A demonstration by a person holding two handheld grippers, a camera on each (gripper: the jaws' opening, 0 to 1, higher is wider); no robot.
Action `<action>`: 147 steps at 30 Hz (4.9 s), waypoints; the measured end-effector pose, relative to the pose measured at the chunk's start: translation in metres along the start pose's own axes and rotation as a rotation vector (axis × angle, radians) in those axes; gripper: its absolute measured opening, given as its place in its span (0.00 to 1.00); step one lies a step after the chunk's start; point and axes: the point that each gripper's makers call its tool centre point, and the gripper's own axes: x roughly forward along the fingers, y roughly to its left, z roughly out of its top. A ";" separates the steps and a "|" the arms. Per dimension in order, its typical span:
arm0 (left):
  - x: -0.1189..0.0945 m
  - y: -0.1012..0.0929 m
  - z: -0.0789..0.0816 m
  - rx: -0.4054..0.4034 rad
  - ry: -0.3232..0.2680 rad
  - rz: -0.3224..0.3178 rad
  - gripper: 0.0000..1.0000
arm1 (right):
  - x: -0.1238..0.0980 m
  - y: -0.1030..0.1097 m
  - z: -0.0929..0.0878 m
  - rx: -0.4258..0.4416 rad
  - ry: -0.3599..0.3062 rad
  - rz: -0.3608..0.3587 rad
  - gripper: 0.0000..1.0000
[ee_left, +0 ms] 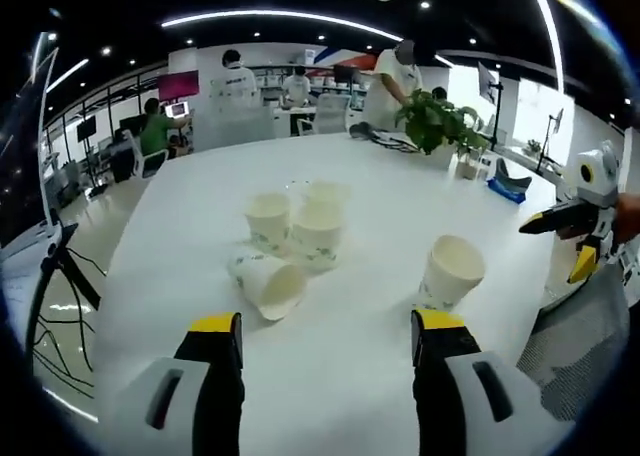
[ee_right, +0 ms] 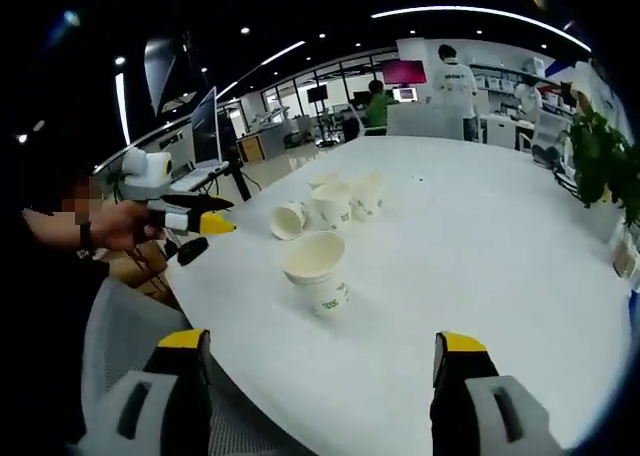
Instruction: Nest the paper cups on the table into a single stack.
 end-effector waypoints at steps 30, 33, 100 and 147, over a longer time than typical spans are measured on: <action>0.084 0.077 -0.019 -0.011 0.094 0.242 0.56 | -0.026 -0.002 -0.031 0.124 0.009 -0.083 0.92; 0.089 0.081 -0.020 -0.060 0.089 0.254 0.55 | -0.028 -0.003 -0.032 0.136 0.001 -0.092 0.92; 0.037 -0.012 0.043 0.422 0.193 -0.260 0.00 | -0.012 0.008 -0.037 0.027 0.047 -0.075 0.89; 0.044 -0.154 0.051 1.130 0.604 -0.647 0.00 | -0.009 0.011 -0.042 -0.041 0.058 -0.052 0.90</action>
